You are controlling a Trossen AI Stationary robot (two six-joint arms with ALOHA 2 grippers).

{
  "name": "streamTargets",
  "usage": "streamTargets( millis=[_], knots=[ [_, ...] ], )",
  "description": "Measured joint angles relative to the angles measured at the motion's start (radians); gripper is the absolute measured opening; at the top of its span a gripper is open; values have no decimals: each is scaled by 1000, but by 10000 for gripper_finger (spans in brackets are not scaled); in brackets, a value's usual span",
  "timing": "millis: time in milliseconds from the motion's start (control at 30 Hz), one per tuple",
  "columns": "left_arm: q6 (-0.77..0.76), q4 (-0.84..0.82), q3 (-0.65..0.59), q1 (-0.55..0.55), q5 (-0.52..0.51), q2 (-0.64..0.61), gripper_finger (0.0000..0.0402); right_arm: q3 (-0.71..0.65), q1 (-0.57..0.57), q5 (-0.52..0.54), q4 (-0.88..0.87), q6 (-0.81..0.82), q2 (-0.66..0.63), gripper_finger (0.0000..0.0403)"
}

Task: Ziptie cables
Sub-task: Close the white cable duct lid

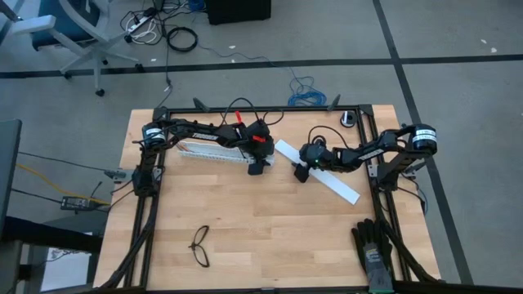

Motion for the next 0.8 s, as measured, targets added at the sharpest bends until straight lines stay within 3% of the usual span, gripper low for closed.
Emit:
streamTargets(
  millis=[433, 800],
  knots=[
    [2, -1, 0, 0, 0, 0, 235, 0, 0, -17, 0, -37, 0, 218],
    [4, -15, 1, 2, 2, -1, 235, -2, -1, -18, 15, -63, -1, 229]
  ],
)
